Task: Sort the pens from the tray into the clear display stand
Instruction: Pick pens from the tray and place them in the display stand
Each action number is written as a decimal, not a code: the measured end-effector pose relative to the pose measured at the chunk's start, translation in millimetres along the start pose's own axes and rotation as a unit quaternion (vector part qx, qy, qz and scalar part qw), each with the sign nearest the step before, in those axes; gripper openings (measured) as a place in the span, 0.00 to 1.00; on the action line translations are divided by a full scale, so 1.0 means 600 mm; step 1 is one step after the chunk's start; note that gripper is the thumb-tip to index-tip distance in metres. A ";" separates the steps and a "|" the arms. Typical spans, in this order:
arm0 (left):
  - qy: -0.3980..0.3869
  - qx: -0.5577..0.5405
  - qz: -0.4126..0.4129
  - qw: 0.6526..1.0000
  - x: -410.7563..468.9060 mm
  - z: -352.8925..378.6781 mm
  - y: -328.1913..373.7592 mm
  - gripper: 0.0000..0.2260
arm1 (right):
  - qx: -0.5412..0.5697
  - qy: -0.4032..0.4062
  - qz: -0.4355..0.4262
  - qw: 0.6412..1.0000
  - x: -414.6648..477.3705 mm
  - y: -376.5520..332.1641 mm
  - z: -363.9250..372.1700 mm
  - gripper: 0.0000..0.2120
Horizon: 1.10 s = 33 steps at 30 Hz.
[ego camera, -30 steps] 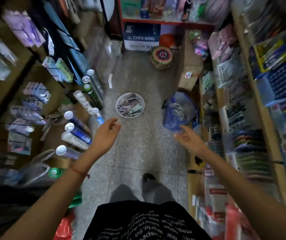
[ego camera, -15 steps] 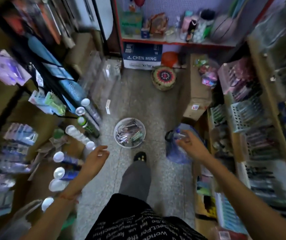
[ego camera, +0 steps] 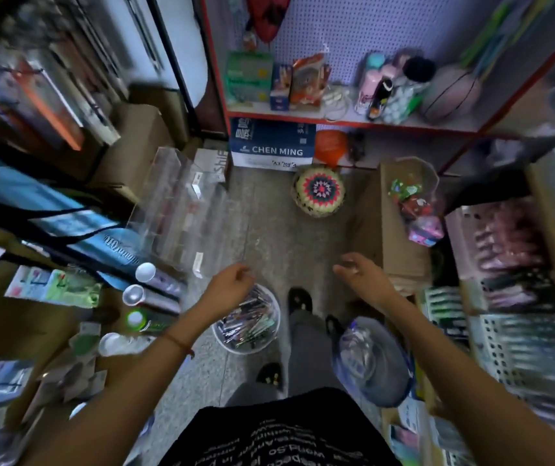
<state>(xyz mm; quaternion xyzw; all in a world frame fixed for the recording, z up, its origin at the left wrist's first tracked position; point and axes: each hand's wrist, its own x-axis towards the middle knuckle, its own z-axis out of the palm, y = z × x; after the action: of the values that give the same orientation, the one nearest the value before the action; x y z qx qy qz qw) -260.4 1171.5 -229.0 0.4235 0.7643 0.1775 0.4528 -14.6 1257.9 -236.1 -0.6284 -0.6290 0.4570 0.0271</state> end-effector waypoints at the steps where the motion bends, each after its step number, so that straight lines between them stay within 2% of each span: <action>1: 0.002 -0.008 -0.007 1.000 0.027 -0.009 0.017 0.16 | -0.001 -0.007 -0.003 1.000 0.030 -0.014 -0.013 0.23; 8: 0.084 -0.092 -0.097 0.987 0.233 -0.107 0.064 0.16 | -0.062 -0.072 -0.039 0.995 0.283 -0.094 -0.129 0.25; 15: 0.154 -0.168 -0.158 0.961 0.397 -0.179 0.127 0.13 | -0.120 -0.121 -0.072 0.983 0.525 -0.245 -0.252 0.22; 19: 0.173 -0.219 -0.186 0.942 0.460 -0.221 0.149 0.11 | -0.154 -0.154 -0.101 0.971 0.644 -0.344 -0.244 0.19; 22: 0.190 -0.221 -0.212 0.933 0.511 -0.266 0.152 0.09 | -0.174 -0.172 -0.147 0.958 0.711 -0.434 -0.223 0.22; 27: 0.189 -0.231 -0.244 0.923 0.599 -0.344 0.153 0.16 | -0.210 -0.225 -0.176 0.935 0.805 -0.568 -0.176 0.22; 32: 0.212 -0.242 -0.275 0.906 0.659 -0.405 0.136 0.15 | -0.263 -0.277 -0.167 0.909 0.871 -0.659 -0.109 0.20; 33: 0.214 -0.244 -0.283 0.902 0.662 -0.409 0.130 0.15 | -0.272 -0.284 -0.171 0.903 0.877 -0.674 -0.097 0.23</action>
<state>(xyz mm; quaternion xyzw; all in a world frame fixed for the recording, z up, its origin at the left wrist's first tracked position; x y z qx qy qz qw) -521.0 1565.0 -263.5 0.0171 0.8632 0.3090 0.3989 -398.7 1802.3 -240.5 -0.3378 -0.8074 0.4159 -0.2469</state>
